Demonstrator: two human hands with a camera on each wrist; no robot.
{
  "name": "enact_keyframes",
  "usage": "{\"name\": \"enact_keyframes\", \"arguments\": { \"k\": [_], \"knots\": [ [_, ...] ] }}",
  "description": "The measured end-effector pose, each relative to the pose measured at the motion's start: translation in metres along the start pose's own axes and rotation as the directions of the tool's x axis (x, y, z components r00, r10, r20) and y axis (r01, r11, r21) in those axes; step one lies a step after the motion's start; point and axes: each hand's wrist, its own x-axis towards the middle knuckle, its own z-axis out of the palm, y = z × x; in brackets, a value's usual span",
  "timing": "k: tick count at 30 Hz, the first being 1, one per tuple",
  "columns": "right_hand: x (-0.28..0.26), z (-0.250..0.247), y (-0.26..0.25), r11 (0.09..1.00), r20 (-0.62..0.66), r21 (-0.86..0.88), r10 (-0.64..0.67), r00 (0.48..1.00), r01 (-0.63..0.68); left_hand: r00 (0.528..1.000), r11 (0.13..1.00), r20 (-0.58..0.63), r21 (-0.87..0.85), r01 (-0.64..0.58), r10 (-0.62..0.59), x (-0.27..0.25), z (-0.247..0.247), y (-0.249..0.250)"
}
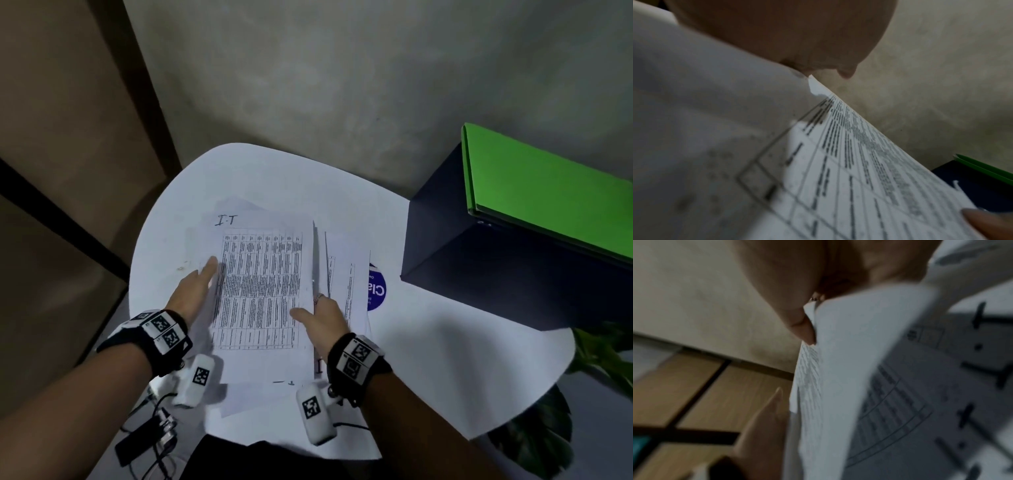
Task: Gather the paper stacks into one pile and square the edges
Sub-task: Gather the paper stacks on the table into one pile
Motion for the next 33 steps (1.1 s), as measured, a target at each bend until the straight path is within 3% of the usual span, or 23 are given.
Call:
{"name": "enact_keyframes", "arguments": {
  "k": [3,5,7,10,15,18,22,26,33],
  "knots": [
    [0.009,-0.013,0.003,0.961,-0.195,-0.277,-0.041,0.980,-0.015,0.990,0.943,-0.079,0.320,-0.089,0.120,0.007,0.001,-0.008],
    [0.020,-0.029,0.017,0.901,-0.413,-0.400,-0.014,0.911,-0.167,0.986,0.918,-0.088,0.384,-0.098,0.142,0.010,0.003,-0.010],
    [0.028,-0.037,0.030,0.810,-0.519,-0.467,0.073,0.852,-0.354,0.990,0.918,-0.078,0.387,-0.081,0.120,0.012,0.002,-0.011],
    [0.033,-0.033,0.035,0.820,-0.540,-0.417,0.122,0.833,-0.391,0.990,0.916,-0.058,0.389,-0.094,0.126,0.016,-0.002,-0.013],
    [0.041,-0.022,0.032,0.914,-0.544,-0.351,-0.022,0.839,-0.204,0.986,0.913,-0.079,0.394,-0.105,0.147,0.012,-0.001,-0.010],
    [0.044,-0.024,0.024,0.921,-0.541,-0.275,0.088,0.837,-0.275,0.985,0.908,-0.076,0.404,-0.111,0.154,0.011,-0.002,-0.010],
    [0.044,-0.029,0.021,0.853,-0.492,-0.368,0.159,0.856,-0.370,0.987,0.916,-0.078,0.388,-0.099,0.140,0.008,-0.001,-0.010],
    [0.036,-0.032,0.014,0.871,-0.477,-0.405,0.060,0.877,-0.279,0.987,0.914,-0.071,0.393,-0.102,0.141,0.005,-0.001,-0.009],
    [0.001,-0.078,-0.018,0.877,-0.539,-0.418,-0.028,0.842,-0.238,0.989,0.919,-0.070,0.384,-0.091,0.128,0.008,-0.008,-0.007]
  ]
}}
